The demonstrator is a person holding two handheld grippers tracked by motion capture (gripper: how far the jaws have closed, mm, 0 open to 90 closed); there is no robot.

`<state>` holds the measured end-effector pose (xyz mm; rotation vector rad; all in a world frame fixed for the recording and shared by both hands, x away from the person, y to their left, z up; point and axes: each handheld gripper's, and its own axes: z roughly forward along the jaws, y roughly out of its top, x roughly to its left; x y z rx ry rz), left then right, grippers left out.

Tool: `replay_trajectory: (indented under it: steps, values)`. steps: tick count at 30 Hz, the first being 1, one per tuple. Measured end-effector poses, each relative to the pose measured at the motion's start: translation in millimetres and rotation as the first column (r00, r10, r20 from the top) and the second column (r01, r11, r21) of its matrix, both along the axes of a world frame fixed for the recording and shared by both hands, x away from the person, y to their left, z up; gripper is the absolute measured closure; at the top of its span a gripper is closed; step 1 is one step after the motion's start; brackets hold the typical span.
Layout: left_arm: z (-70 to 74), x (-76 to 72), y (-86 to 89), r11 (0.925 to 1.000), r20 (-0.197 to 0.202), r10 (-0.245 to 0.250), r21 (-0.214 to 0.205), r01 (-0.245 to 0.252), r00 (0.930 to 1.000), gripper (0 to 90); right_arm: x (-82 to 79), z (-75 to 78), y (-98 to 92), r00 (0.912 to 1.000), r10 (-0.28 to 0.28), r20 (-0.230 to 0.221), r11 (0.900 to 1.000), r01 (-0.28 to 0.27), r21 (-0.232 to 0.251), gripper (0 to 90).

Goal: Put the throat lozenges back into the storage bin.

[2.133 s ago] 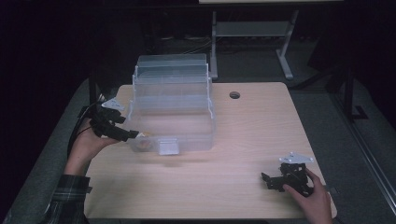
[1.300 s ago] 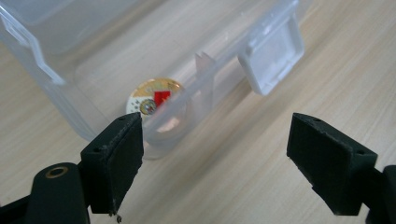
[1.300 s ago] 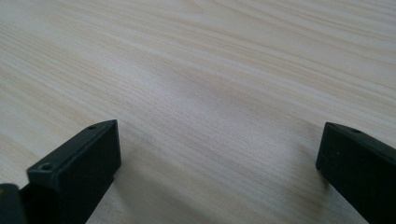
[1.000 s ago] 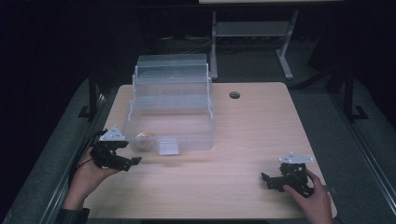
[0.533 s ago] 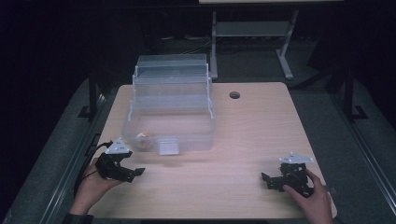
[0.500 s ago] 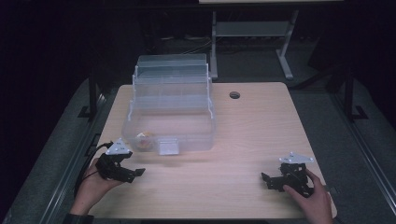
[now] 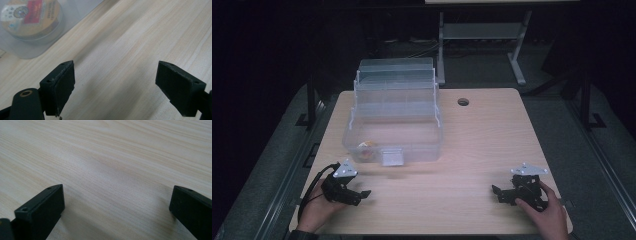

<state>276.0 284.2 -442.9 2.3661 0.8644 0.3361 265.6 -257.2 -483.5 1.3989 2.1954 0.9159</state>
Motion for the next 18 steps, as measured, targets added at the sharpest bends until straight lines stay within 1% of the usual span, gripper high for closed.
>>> replay_trajectory:
  steps: [7, 12, 14, 18]
  values:
    - [-12.3, -2.7, 1.7, 0.9998, -0.001, 0.011, -0.016, -0.011, 0.9999, 14.6, 0.0, 0.0, 0.0, 1.0000, 0.000, 0.000, 1.0000, 0.000, 0.000, 0.0]
    - [-18.9, -2.8, 3.2, 0.9997, -0.008, 0.019, -0.015, -0.019, 0.9998, 13.3, 0.0, 0.0, 0.0, 1.0000, 0.000, 0.000, 1.0000, 0.000, 0.000, 0.0]
    - [-20.0, -2.5, 4.2, 0.9996, -0.011, 0.015, -0.025, -0.016, 0.9998, 12.9, 0.0, 0.0, 0.0, 1.0000, 0.000, 0.000, 1.0000, 0.000, 0.000, 0.0]
    - [-23.7, -3.1, 7.5, 0.9980, 0.015, 0.016, -0.061, -0.015, 0.9998, 12.2, 0.0, 0.0, 0.0, 1.0000, 0.000, 0.000, 1.0000, 0.000, 0.000, 0.0]
